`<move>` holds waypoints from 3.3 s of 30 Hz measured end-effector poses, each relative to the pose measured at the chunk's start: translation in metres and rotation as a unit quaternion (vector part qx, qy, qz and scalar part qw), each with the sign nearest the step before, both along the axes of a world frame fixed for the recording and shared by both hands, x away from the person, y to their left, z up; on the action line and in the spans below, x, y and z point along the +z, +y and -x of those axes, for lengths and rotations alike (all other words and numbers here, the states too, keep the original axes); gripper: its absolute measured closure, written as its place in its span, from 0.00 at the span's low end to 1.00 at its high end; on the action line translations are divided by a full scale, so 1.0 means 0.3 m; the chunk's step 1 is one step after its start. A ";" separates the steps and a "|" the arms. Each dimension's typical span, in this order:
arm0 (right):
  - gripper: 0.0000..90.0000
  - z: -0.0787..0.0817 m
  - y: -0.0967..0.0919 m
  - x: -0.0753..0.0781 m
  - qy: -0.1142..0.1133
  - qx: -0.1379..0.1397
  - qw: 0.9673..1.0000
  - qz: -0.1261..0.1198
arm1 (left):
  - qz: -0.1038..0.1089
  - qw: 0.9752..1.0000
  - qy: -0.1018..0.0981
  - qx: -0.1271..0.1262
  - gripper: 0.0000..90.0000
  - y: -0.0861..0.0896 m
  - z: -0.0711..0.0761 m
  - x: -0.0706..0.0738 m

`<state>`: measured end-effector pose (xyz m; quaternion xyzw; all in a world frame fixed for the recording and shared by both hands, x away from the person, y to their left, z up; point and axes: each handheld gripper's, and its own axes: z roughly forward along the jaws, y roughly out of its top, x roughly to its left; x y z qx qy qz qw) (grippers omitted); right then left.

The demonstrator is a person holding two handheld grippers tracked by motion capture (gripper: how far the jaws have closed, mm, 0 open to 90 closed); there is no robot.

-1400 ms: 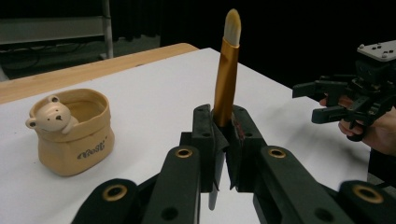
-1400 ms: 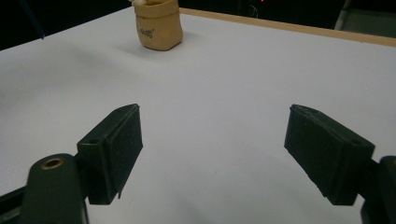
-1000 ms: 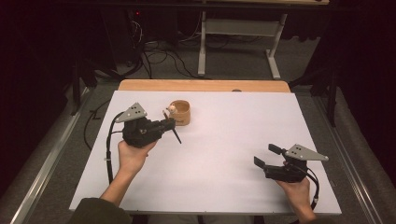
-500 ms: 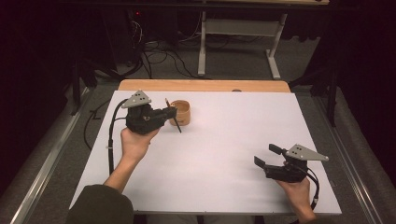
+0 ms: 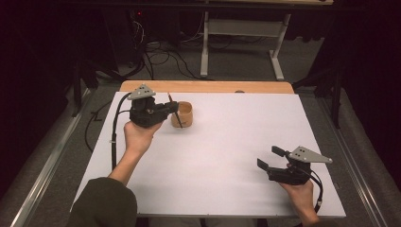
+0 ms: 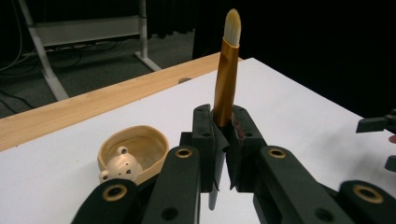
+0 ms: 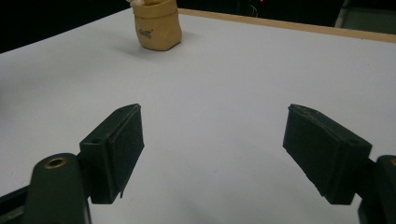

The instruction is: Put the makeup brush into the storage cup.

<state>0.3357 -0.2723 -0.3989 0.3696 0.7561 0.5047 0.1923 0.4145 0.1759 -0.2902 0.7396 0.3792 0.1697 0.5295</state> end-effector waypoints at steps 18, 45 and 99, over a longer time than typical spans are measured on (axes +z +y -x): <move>0.24 0.000 -0.001 0.001 -0.004 0.000 1.000 0.000 | -0.008 0.999 0.006 0.034 0.92 -0.028 -0.114 0.006; 0.24 -0.004 -0.003 0.000 -0.004 0.002 1.000 -0.001 | -0.027 0.997 0.016 0.077 0.92 -0.048 -0.219 -0.034; 0.27 -0.008 0.010 -0.006 0.003 0.007 1.000 0.012 | -0.047 0.991 0.070 0.103 0.91 -0.098 -0.301 -0.125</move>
